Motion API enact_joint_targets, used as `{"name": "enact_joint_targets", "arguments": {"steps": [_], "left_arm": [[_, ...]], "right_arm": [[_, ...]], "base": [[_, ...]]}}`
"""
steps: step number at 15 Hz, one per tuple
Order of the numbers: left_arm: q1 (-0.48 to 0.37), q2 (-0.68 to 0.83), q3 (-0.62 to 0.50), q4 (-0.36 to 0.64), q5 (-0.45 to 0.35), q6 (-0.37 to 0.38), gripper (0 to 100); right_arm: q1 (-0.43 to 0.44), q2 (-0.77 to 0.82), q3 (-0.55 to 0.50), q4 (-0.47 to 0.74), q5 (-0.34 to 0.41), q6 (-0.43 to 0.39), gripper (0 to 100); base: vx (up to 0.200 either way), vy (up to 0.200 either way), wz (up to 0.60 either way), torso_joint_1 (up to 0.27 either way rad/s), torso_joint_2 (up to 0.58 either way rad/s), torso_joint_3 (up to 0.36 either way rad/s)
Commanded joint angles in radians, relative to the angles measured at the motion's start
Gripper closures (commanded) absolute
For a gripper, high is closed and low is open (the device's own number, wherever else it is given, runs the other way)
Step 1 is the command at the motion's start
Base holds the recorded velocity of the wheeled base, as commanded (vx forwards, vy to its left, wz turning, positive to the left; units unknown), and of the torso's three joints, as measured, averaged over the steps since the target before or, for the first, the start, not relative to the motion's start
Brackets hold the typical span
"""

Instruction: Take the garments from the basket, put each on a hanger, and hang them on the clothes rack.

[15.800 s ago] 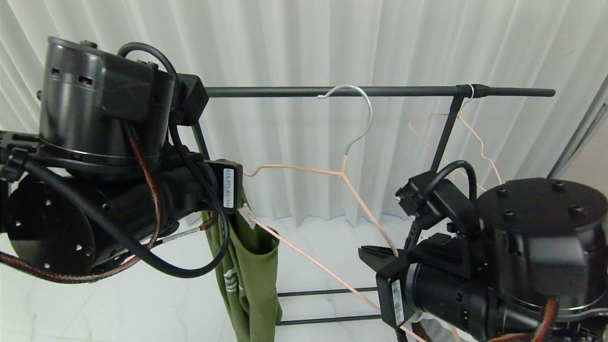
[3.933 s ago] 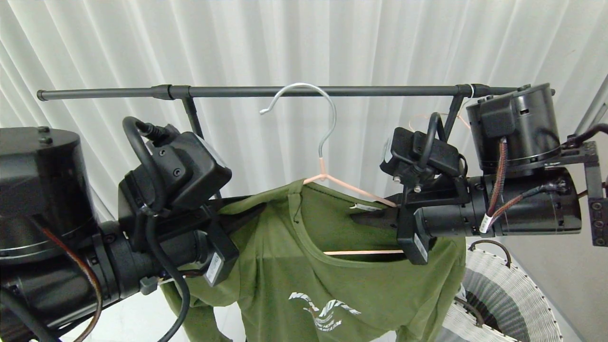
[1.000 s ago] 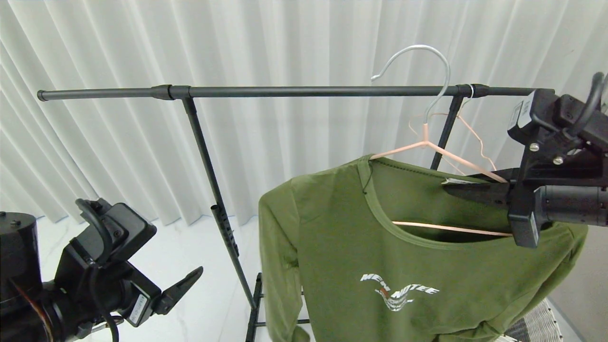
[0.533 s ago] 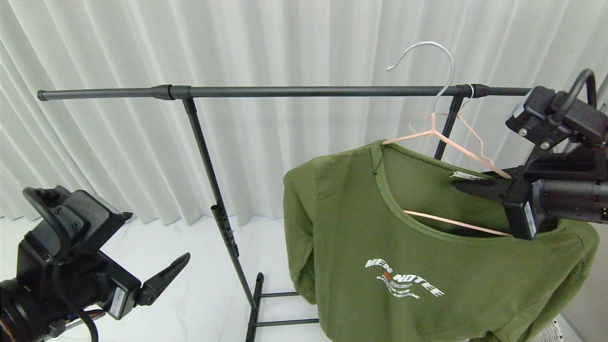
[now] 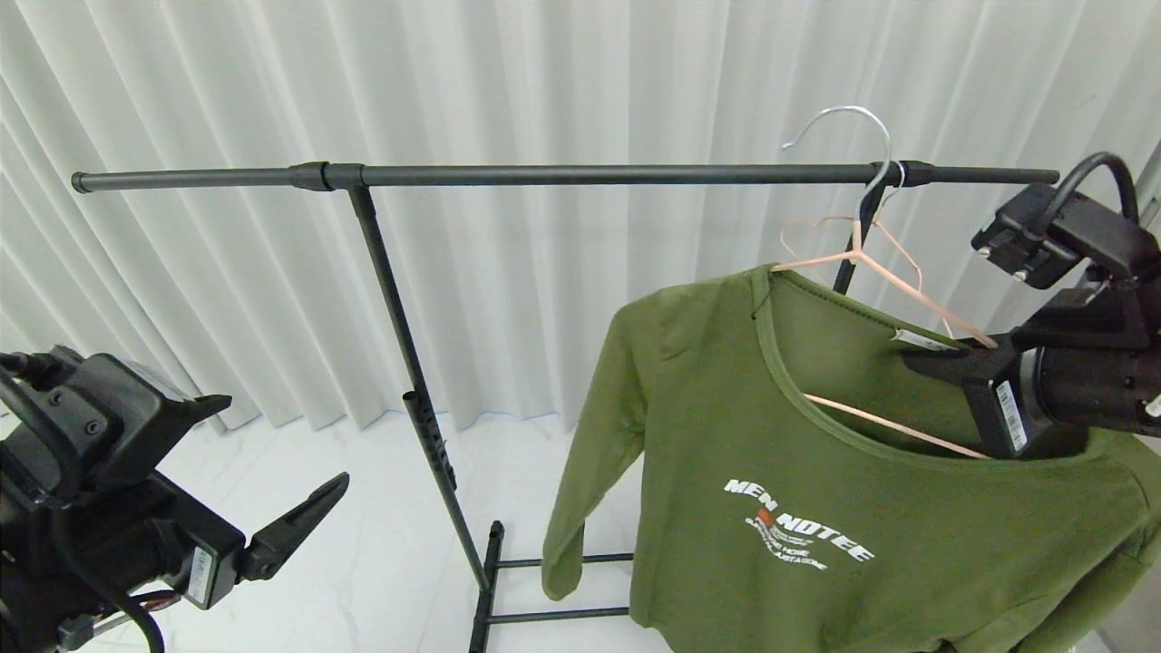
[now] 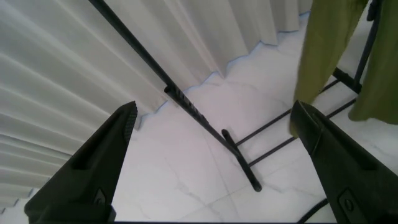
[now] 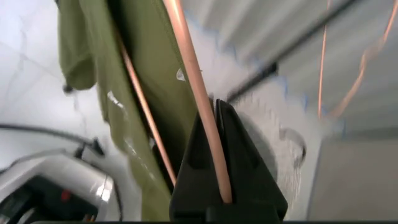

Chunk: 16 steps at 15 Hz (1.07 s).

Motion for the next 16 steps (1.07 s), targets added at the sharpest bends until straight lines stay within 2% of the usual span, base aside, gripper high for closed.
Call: {"name": "enact_joint_targets", "arguments": {"steps": [1,5,7,14,16], "left_arm": [[0.001,0.004,-0.007,-0.001,0.002,-0.001,0],[0.006,0.013,0.016,0.001,0.018,-0.001,0],[0.009,0.025,0.016,0.001,0.037,-0.014,0],[0.003,0.016,0.014,0.001,0.040,-0.024,0],[0.003,0.015,0.016,0.001,0.040,-0.024,0]], "right_arm": [[-0.011,-0.012,0.005,0.033,-0.023,0.025,100],[-0.043,0.024,0.007,0.024,-0.029,0.136,100],[-0.043,0.031,0.007,0.008,-0.028,0.146,100],[-0.085,0.065,0.008,0.004,-0.026,0.151,100],[-0.085,0.087,0.010,-0.055,-0.028,0.151,100]], "base": [[0.000,0.000,0.00,0.000,0.00,0.000],[0.000,0.000,0.00,0.000,0.00,0.000],[0.000,0.000,0.00,0.000,0.00,0.000],[0.200,0.000,0.00,0.003,0.00,0.002],[0.200,0.000,0.00,0.002,0.00,0.002]]}}
